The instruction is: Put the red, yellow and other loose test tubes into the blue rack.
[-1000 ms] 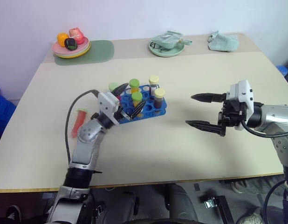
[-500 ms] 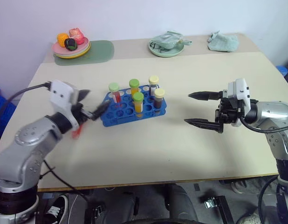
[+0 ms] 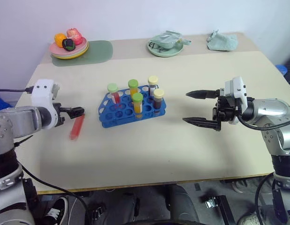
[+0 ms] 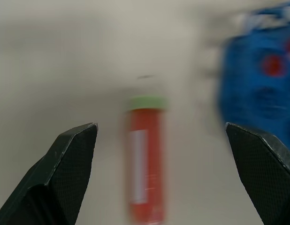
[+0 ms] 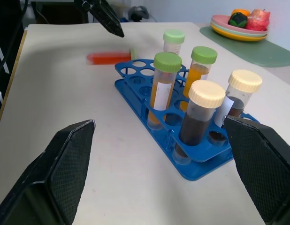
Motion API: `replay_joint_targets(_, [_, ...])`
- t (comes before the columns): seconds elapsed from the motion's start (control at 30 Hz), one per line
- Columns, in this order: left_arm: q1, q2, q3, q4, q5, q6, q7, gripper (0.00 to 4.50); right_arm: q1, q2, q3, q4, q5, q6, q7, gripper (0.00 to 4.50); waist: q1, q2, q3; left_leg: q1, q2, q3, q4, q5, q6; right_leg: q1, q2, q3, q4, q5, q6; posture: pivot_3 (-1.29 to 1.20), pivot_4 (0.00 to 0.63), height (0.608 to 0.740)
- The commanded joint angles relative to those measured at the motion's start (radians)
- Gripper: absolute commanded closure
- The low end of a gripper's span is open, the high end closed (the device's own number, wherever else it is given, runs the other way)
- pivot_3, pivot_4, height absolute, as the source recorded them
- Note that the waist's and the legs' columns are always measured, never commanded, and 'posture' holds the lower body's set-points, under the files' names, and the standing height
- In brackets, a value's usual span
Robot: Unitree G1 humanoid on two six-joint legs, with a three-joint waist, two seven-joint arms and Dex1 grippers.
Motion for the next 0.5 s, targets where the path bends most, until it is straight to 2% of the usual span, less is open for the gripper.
replay_joint_targets(0.03, [-0.073,0.051,-0.032,0.132,-0.08,0.008,0.083,0.05,-0.005,-0.001,-0.017,-0.03,0.008,-0.004,-0.006,0.0,0.002,0.0,0.0,0.0,0.0,0.0,0.0,0.0,0.0,0.0,0.0,0.0,0.0,0.0,0.0,0.0,0.15,0.74])
replay_joint_targets(0.13, [-0.187,0.097,-0.159,0.302,-0.127,0.008,0.111,0.05,-0.007,0.004,-0.011,-0.032,0.002,-0.01,-0.011,0.0,0.003,0.0,0.0,0.0,-0.001,-0.001,0.0,0.0,0.0,0.0,-0.001,0.0,0.0,0.0,0.0,0.0,0.15,0.74])
replay_joint_targets(0.3, [-0.356,0.172,-0.435,0.61,-0.298,0.008,0.13,0.05,-0.018,0.01,-0.003,-0.028,-0.002,-0.011,-0.015,0.0,-0.007,0.0,0.0,0.0,-0.002,-0.001,0.0,0.0,0.0,-0.001,-0.001,-0.001,0.001,0.0,0.0,0.0,0.15,0.74])
replay_joint_targets(0.37, [-0.43,0.169,-0.513,0.722,-0.308,0.008,0.146,0.05,-0.017,0.009,-0.001,-0.025,-0.007,-0.016,-0.012,0.0,-0.013,0.0,0.0,0.0,-0.002,-0.001,0.0,0.0,0.0,-0.002,0.0,-0.001,0.004,0.0,0.0,0.0,0.15,0.74])
replay_joint_targets(0.5, [-0.539,0.146,-0.62,0.857,-0.228,0.008,0.106,0.05,-0.013,0.007,-0.004,-0.028,-0.007,-0.012,-0.012,0.0,-0.025,0.0,0.0,0.0,-0.003,-0.001,0.0,0.0,0.0,-0.002,0.0,-0.001,0.004,0.0,0.0,0.0,0.15,0.74])
